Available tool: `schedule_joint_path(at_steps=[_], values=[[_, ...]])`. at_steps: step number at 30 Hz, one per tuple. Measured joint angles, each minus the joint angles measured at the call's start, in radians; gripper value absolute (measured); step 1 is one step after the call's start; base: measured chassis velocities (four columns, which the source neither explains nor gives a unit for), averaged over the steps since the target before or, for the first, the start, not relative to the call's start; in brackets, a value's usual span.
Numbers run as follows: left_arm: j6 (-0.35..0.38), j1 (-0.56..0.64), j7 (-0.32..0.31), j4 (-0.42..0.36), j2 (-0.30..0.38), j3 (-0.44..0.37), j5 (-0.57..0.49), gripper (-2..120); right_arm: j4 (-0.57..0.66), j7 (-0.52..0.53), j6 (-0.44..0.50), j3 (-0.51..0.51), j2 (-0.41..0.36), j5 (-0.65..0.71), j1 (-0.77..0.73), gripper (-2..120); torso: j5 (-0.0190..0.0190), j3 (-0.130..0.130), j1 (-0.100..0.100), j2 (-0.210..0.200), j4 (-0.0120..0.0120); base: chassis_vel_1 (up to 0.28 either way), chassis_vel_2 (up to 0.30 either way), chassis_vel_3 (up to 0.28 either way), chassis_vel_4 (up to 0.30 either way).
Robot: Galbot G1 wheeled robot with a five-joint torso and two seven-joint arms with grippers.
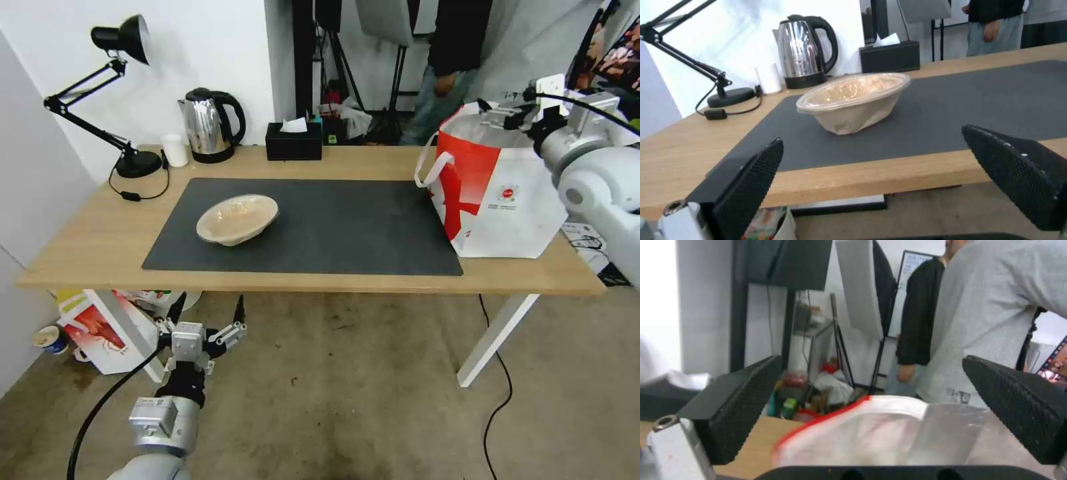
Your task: Pick up the trash from the table and place it into the takeout bag.
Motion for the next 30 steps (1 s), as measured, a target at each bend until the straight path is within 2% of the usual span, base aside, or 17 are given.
schedule_joint_path(at_steps=[5,6,10,14,15,21,24,25,28,29,30], values=[[0.000,0.000,0.000,0.000,0.000,0.000,0.000,100,0.172,0.115,0.002,0.051,0.073,-0.023,-0.093,100,0.0003,0.000,0.000,0.000,0.0003,0.000,0.000,0.000,0.000],[0.000,0.000,0.000,0.000,0.000,0.000,0.000,100,0.172,0.115,0.002,0.051,0.073,-0.023,-0.093,100,0.0003,0.000,0.000,0.000,0.0003,0.000,0.000,0.000,0.000],[0.000,0.000,0.000,0.000,0.000,0.000,0.000,100,0.328,0.164,0.008,0.092,0.099,-0.063,-0.180,100,0.0000,0.000,0.000,0.000,-0.0001,0.000,0.000,0.000,0.000],[0.000,0.000,0.000,0.000,0.000,0.000,0.000,100,0.365,0.171,0.021,0.103,0.099,-0.084,-0.212,100,0.0002,0.000,0.000,0.000,-0.0002,0.000,0.000,0.000,0.000],[0.000,0.000,0.000,0.000,0.000,0.000,0.000,100,0.399,0.179,0.035,0.122,0.097,-0.111,-0.254,100,0.0000,0.000,0.000,0.000,0.0005,0.000,0.000,0.000,0.000],[0.000,0.000,0.000,0.000,0.000,0.000,0.000,100,0.459,0.182,0.057,0.181,0.103,-0.164,-0.362,100,0.0003,0.000,0.000,0.000,-0.0001,0.000,0.000,0.000,0.000],[0.000,0.000,0.000,0.000,0.000,0.000,0.000,100,0.536,0.182,0.068,0.288,0.141,-0.221,-0.502,100,0.0002,0.000,0.000,0.000,0.0002,0.000,0.000,0.000,0.000],[0.000,0.000,0.000,0.000,0.000,0.000,0.000,100,0.536,0.182,0.068,0.288,0.141,-0.221,-0.502,100,0.0002,0.000,0.000,0.000,0.0002,0.000,0.000,0.000,0.000],[0.000,0.000,0.000,0.000,0.000,0.000,0.000,100,0.630,0.154,0.094,0.394,0.233,-0.316,-0.719,100,0.0002,0.000,0.000,0.000,-0.0003,0.000,0.000,0.000,0.000],[0.000,0.000,0.000,0.000,0.000,0.000,0.000,100,0.630,0.154,0.094,0.394,0.233,-0.316,-0.719,100,0.0002,0.000,0.000,0.000,-0.0003,0.000,0.000,0.000,0.000],[0.000,0.000,0.000,0.000,0.000,0.000,0.000,100,0.638,0.143,0.108,0.405,0.266,-0.357,-0.778,100,0.0002,0.000,0.000,0.000,-0.0001,0.000,0.000,0.000,0.000]])
